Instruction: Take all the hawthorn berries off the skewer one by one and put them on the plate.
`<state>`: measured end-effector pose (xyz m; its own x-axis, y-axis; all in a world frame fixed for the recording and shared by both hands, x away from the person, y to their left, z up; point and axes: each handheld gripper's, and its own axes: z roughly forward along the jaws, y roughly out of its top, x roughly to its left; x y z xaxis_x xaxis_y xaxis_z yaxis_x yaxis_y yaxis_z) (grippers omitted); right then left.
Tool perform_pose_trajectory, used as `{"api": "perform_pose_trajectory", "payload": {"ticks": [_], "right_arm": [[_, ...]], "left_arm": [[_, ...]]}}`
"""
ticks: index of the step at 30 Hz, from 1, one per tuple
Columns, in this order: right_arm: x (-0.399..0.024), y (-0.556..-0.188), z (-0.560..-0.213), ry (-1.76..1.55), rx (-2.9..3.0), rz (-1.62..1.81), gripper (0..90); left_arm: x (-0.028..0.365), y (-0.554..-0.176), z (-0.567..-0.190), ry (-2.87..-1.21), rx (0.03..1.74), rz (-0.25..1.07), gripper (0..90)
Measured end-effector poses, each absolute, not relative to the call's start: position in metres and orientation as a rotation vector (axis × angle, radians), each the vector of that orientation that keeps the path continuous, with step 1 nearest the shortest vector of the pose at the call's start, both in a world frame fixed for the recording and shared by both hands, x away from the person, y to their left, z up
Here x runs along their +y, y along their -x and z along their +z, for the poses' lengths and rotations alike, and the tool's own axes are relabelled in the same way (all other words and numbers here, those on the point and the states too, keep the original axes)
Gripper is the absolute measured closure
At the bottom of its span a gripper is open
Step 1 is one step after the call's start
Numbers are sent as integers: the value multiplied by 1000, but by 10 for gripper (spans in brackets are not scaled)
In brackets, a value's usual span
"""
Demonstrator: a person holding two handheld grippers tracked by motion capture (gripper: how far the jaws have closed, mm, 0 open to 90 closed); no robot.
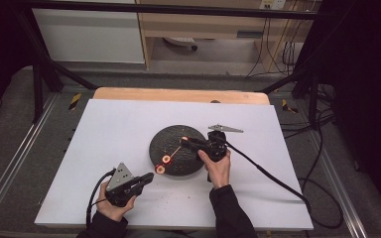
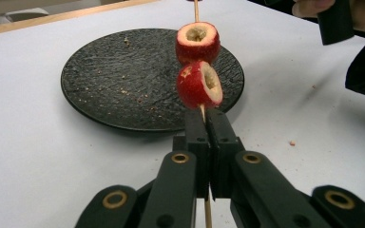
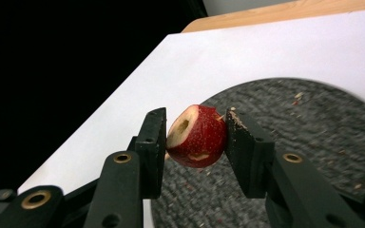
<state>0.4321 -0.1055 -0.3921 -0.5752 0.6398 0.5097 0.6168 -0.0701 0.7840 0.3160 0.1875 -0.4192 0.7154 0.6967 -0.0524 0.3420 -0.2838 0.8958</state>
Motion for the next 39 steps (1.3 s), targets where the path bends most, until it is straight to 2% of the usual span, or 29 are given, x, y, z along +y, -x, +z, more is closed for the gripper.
{"api": "perform_pose_trajectory", "payload": {"ticks": [16,32,39], "right_arm": [[-128,-454,-380,-1456,2057,1711,606],[-102,-453,-434,-1463,2235,1550,606],[-97,-450,-446,-1446,2292,1472,604]], "left_arm": [[194,-316,-418,-1880,815,438,885],[196,-317,-417,-1870,825,433,884],[196,-318,-418,-1871,829,430,885]]}}
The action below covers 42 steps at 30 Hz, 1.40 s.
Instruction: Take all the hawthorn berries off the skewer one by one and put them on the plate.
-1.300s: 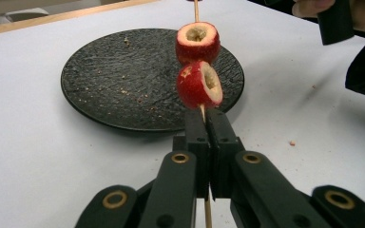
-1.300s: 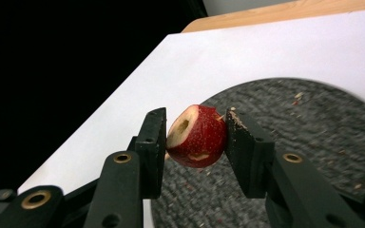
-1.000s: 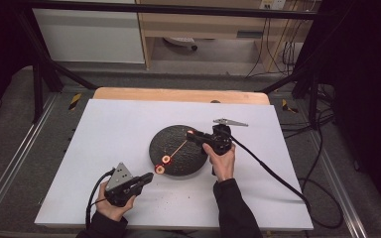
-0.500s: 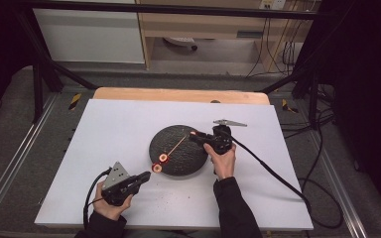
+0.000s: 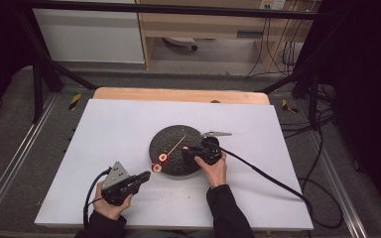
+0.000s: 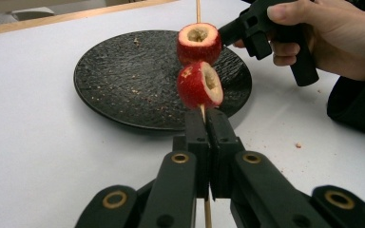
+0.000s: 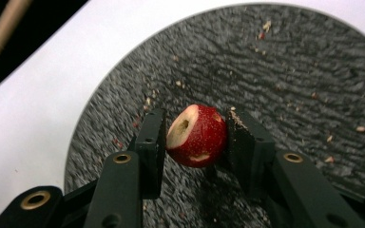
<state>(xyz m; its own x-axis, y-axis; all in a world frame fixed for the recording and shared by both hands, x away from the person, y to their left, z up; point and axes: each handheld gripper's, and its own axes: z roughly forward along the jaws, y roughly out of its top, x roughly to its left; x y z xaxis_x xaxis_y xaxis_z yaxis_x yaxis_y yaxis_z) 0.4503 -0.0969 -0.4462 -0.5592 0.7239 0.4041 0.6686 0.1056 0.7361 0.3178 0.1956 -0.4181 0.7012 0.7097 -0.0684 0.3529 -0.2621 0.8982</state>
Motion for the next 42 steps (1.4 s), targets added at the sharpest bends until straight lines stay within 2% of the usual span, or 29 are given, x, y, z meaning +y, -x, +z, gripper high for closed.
{"api": "perform_pose_trajectory", "payload": {"ticks": [4,9,17,23,29,42], "right_arm": [[-96,-450,-449,-1437,2302,1449,586],[-98,-447,-444,-1415,2294,1436,498],[-104,-434,-423,-1333,2280,1479,231],[-106,-420,-411,-1281,2305,1507,66],[-106,-405,-406,-1246,2319,1519,32],[-79,-393,-408,-1217,2366,1607,58]], "left_arm": [[196,-318,-419,-1872,834,426,885],[196,-319,-419,-1872,834,424,885],[196,-319,-419,-1869,839,424,885],[195,-319,-419,-1872,838,426,884],[194,-319,-420,-1874,836,428,885],[191,-318,-420,-1880,827,427,884]]}}
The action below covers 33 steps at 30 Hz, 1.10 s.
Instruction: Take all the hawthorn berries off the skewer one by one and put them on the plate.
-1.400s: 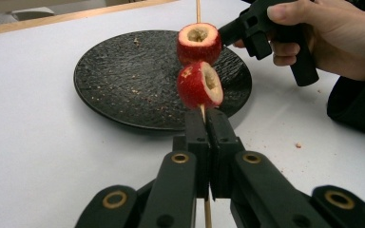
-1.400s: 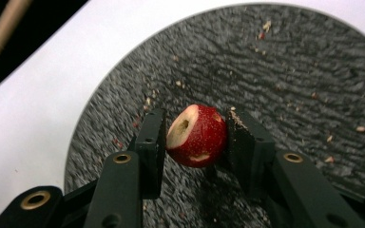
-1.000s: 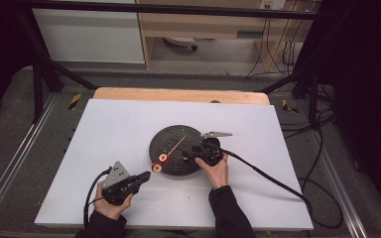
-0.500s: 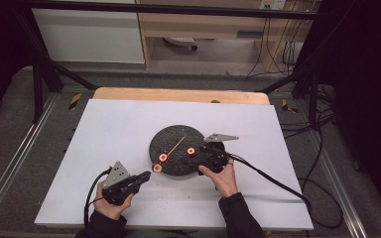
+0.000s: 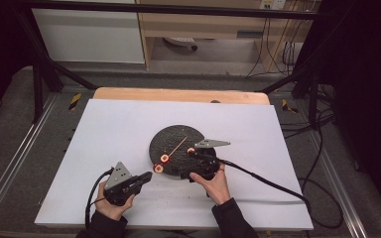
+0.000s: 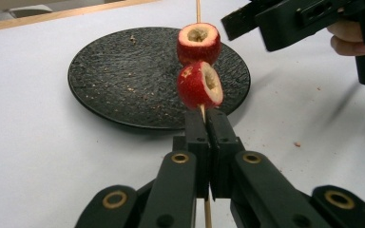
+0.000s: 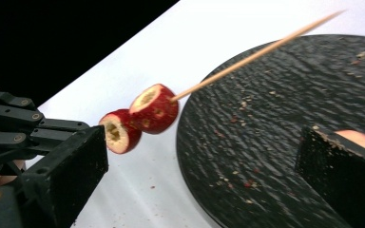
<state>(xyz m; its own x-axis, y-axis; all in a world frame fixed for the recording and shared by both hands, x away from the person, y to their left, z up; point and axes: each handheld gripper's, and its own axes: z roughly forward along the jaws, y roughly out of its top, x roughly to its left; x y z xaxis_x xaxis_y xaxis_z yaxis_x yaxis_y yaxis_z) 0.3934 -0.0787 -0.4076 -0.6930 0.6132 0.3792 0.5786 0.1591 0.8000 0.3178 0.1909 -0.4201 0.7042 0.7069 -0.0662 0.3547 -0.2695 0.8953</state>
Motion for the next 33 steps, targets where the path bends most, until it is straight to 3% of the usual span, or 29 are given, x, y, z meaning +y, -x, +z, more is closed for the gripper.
{"api": "perform_pose_trajectory", "payload": {"ticks": [5,14,23,33], "right_arm": [[-67,-396,-409,-1227,2369,1657,127],[-60,-401,-412,-1268,2360,1729,374],[-59,-403,-414,-1286,2384,1773,562],[-62,-405,-409,-1293,2397,1804,612]], "left_arm": [[190,-317,-420,-1882,823,428,885],[189,-317,-420,-1883,816,428,884],[188,-316,-420,-1889,814,427,884],[188,-316,-418,-1875,807,433,885]]}}
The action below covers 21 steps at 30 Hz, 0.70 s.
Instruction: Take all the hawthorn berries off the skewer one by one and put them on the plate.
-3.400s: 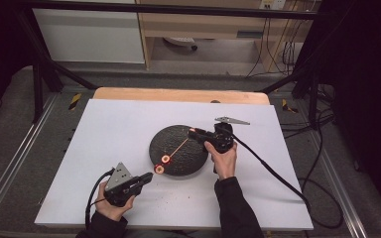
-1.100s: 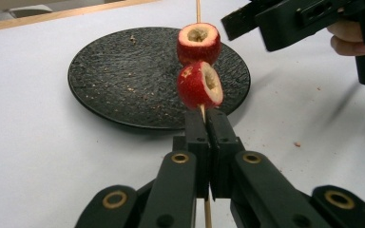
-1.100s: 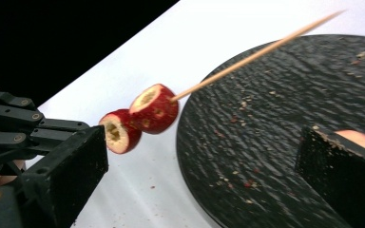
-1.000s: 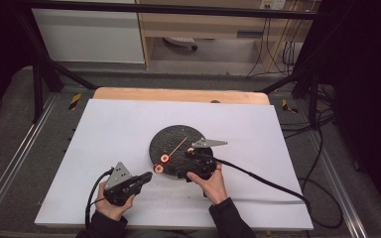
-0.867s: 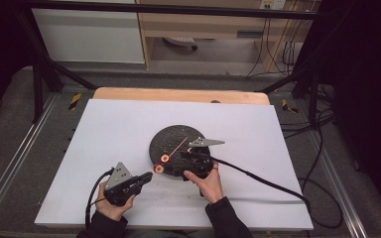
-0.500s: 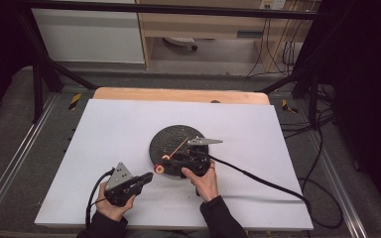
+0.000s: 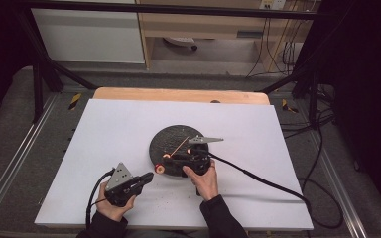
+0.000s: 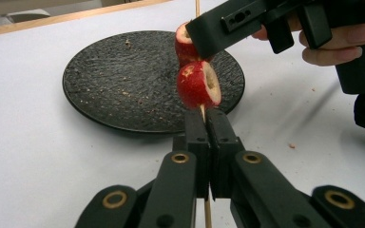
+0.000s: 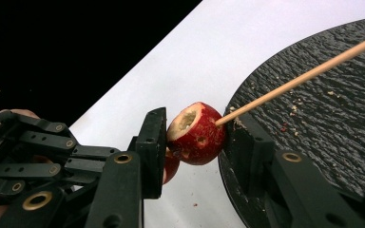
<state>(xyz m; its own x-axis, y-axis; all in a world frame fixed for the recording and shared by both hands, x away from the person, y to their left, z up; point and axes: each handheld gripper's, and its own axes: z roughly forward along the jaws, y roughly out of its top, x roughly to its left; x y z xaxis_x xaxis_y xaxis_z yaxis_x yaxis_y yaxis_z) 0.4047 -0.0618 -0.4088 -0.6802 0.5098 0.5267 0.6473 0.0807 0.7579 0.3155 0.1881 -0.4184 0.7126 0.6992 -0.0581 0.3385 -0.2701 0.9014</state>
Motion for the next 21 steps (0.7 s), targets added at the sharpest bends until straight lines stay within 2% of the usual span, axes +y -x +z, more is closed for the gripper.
{"api": "perform_pose_trajectory", "payload": {"ticks": [21], "right_arm": [[-89,-425,-372,1326,-2262,-1762,615]], "left_arm": [[192,-314,-414,-1853,800,440,885]]}}
